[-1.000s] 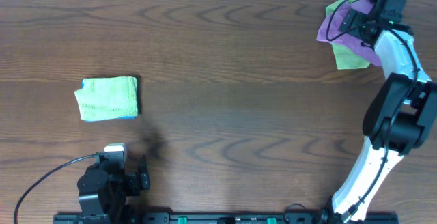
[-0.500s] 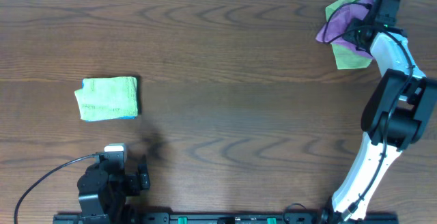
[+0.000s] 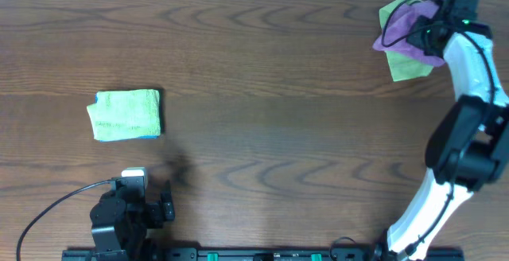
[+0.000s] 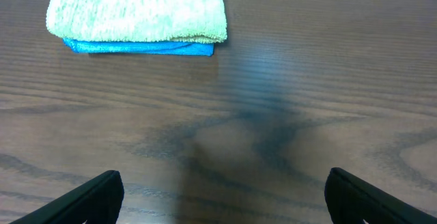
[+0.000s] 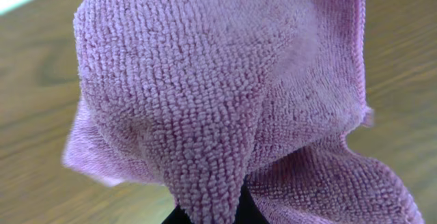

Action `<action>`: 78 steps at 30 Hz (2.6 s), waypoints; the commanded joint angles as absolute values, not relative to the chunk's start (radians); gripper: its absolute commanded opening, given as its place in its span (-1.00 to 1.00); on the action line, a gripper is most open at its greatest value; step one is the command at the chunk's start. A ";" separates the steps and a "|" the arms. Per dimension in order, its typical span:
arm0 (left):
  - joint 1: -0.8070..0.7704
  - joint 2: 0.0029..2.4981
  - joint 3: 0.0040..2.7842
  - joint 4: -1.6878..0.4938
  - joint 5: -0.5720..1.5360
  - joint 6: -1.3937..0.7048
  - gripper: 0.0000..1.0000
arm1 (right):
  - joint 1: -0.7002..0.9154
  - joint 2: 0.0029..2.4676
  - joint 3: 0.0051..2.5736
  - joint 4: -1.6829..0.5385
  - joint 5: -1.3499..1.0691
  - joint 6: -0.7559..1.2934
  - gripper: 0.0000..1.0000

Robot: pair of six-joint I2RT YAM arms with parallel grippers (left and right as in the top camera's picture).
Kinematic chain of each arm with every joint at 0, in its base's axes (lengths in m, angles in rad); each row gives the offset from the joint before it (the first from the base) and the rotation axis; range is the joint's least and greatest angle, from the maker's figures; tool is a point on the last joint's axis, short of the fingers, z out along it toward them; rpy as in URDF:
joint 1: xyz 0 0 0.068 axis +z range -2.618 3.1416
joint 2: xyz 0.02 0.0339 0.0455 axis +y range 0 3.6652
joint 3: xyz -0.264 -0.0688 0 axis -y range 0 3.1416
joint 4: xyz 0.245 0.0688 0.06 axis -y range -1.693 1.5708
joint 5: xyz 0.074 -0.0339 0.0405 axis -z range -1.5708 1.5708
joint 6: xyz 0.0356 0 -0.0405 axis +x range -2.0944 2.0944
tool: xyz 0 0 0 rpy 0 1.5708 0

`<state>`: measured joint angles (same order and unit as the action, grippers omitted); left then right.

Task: Fold the cloth
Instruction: 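Grasp the pink cloth with the right gripper and lift it, then carry the pink cloth with the right gripper toward table center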

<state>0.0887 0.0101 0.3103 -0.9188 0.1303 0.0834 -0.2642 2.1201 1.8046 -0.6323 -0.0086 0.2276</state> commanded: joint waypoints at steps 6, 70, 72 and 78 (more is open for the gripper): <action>0.084 0.004 0.302 -0.976 0.123 0.105 0.91 | -0.239 1.911 1.823 -0.758 -0.010 0.204 -0.97; 0.084 0.004 0.302 -0.976 0.123 0.105 0.91 | 0.329 1.644 1.032 -0.318 -0.178 0.166 0.53; 0.084 0.004 0.302 -0.976 0.123 0.105 0.91 | 0.329 1.644 1.032 -0.253 -0.158 0.183 0.85; 0.084 0.004 0.302 -0.976 0.123 0.105 0.91 | 0.328 1.644 1.058 -0.236 -0.146 0.211 0.98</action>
<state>0.0887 0.0101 0.3130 -0.9230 0.1303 0.0834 0.3202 1.6436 1.0340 -0.2173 -0.1646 0.1810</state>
